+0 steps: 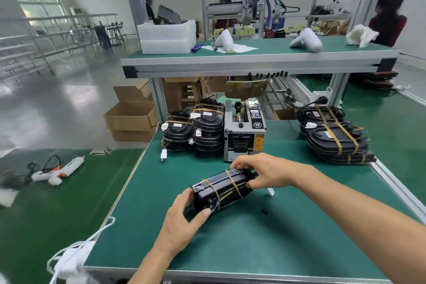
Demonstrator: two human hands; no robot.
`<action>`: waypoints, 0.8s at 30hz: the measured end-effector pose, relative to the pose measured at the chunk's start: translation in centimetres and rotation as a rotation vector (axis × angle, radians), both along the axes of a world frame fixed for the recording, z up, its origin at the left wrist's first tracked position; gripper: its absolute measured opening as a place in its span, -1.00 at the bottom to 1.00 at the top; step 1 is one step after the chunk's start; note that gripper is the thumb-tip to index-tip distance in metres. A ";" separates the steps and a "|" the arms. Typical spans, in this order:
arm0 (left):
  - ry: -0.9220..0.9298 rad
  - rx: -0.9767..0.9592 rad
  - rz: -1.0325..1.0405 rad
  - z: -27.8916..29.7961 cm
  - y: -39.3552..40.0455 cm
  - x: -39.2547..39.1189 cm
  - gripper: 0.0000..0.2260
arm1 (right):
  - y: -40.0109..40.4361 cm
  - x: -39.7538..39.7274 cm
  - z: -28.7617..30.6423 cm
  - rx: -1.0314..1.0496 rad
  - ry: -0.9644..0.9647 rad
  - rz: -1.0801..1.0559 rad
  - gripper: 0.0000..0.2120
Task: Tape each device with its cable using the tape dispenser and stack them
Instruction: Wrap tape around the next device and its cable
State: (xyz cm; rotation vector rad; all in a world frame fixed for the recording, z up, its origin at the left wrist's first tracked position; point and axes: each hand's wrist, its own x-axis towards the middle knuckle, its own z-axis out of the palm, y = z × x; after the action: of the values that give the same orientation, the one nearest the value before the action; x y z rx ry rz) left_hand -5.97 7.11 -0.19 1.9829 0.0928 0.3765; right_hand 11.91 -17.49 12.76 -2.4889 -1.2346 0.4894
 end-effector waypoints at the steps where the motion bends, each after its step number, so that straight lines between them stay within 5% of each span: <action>1: -0.004 0.020 -0.021 0.2 -0.1 0.0 -0.51 | -0.2 -0.1 -0.3 0.012 0.012 -0.018 -0.44; 13: 0.012 -0.047 -0.051 -0.1 0.6 -0.1 -0.55 | -0.3 -1.6 -2.2 0.189 0.125 -0.066 -0.39; 17: 0.011 -0.017 -0.028 -0.4 0.4 0.0 -0.58 | -0.6 -1.0 -2.3 0.296 0.378 -0.112 -0.49; 21: 0.010 -0.031 -0.031 -0.6 0.8 0.3 -0.60 | 0.4 0.6 -2.3 0.664 0.293 -0.536 -0.84; 24: 0.010 -0.049 -0.056 -0.3 0.9 0.3 -0.61 | 2.7 1.7 -2.8 0.817 0.314 -0.892 -0.82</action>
State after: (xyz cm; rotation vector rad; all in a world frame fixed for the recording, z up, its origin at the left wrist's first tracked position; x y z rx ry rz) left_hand -5.70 7.98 -0.50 1.9351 0.0522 0.3255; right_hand 13.63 -14.83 9.98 -1.8575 -0.0668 0.0809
